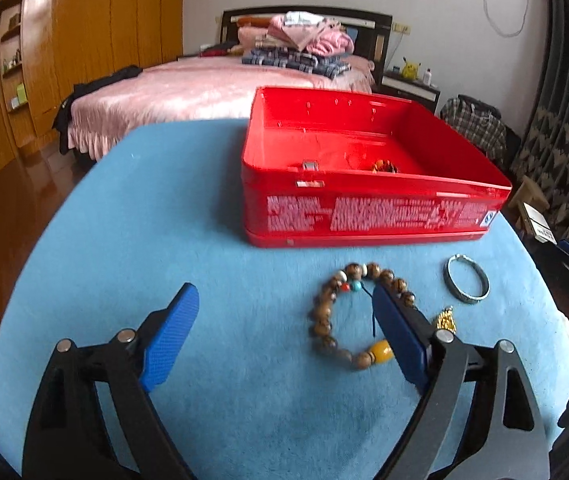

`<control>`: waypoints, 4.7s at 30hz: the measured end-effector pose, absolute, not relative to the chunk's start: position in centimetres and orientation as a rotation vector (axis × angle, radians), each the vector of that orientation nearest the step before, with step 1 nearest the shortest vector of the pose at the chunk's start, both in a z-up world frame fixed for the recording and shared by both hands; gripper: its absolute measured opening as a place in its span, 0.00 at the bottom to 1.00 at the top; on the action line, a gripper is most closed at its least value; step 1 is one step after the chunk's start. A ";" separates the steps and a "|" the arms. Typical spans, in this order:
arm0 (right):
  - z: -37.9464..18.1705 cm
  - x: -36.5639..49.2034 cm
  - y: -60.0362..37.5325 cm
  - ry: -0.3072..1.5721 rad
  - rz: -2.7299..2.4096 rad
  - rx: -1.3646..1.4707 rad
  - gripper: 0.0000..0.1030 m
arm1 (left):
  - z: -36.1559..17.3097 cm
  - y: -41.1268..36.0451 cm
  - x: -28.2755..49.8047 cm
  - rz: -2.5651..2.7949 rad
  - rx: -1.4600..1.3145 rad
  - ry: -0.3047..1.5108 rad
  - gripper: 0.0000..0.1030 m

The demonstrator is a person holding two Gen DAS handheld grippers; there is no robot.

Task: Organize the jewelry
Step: 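Move both open tools back over the wooden bead bracelet and silver bangle, then grasp the wooden bead bracelet with the left tool while the right tool grasps the silver bangle, then carry both pieces over the red tin and open both tools, then withdraw both tools from the tin toward the brown ring and gold pendant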

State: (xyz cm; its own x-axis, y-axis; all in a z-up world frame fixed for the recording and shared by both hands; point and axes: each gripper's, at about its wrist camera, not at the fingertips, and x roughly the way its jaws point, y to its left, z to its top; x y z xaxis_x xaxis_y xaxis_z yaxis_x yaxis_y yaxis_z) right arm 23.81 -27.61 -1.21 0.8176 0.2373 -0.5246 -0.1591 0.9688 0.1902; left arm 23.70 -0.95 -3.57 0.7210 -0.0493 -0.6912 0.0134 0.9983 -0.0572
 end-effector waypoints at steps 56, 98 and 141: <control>-5.2 27.9 -22.8 0.872 0.214 0.013 0.47 | -5.8 -0.7 25.6 -0.023 -0.053 0.893 0.14; 6.5 28.7 -23.8 0.631 0.304 0.005 0.47 | 7.6 -2.0 26.3 -0.146 -0.137 0.535 0.09; 2.8 25.0 -27.8 0.554 0.194 0.132 0.85 | 3.8 -0.2 23.6 -0.079 -0.094 0.579 0.81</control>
State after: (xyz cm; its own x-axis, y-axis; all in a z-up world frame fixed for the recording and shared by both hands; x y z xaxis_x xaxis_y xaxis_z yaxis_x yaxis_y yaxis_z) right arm 25.00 -27.80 2.79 0.8327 0.2181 -0.5090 -0.1468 0.9732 0.1768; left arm 23.63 -0.16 3.82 0.8342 -0.1007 -0.5422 0.0481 0.9927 -0.1104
